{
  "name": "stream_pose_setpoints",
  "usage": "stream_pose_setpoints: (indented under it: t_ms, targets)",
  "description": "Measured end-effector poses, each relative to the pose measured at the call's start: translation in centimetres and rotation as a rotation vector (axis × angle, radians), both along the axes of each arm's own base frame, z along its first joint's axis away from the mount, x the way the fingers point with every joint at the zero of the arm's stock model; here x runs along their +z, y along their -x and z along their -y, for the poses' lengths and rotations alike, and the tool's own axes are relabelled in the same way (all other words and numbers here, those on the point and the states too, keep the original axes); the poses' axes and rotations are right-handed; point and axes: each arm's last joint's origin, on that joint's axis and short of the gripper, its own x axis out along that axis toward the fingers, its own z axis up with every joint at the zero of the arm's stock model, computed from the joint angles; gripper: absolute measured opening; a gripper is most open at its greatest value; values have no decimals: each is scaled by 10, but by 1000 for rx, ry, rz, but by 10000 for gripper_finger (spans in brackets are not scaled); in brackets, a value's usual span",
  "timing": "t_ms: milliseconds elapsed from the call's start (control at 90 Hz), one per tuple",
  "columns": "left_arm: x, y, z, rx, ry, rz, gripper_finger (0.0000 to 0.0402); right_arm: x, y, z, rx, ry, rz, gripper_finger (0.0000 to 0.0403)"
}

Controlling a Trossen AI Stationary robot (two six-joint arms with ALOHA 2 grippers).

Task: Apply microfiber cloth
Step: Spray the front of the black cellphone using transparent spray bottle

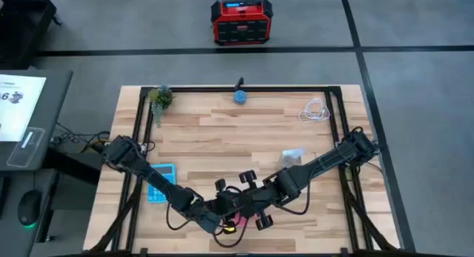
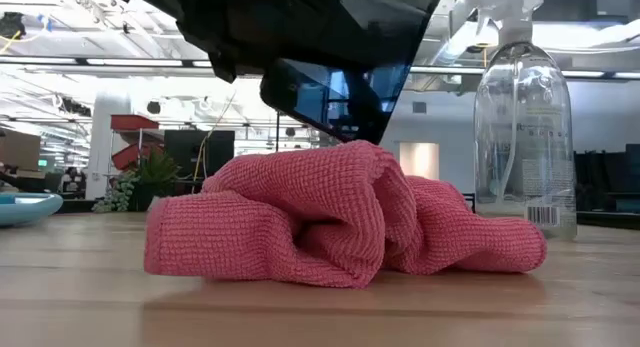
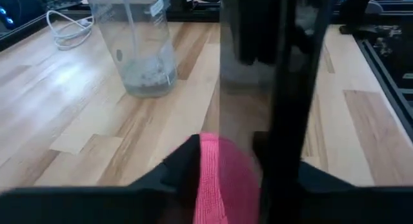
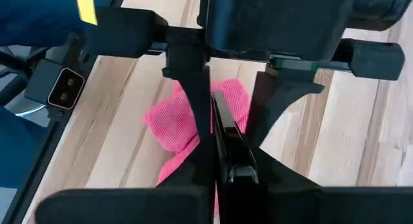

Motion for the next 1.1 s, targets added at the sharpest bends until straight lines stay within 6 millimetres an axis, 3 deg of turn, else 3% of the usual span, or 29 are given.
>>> stream_pose_setpoints:
  t_ms: [100,356,633,756,878,989,1100]
  targets:
    - [-2,1,0,-14,6,-20,15,-2,0,1,2,10,-6,75]
    - [-7,5,-1,15,3,-62,5,-4,16,-7,-16,91,-71,172]
    - [0,28,-1,107,-38,-79,2,-8,50,-31,-80,256,-118,191]
    - [6,53,-6,145,-1,2,2,-29,55,-44,-45,248,-89,191]
    - [9,74,-9,98,109,131,2,-62,55,-41,-50,228,-61,191]
    - [8,79,-11,-46,224,265,1,-81,54,-33,-78,168,5,191]
    - [-8,73,-13,-119,293,318,1,-89,56,-29,-92,76,85,191]
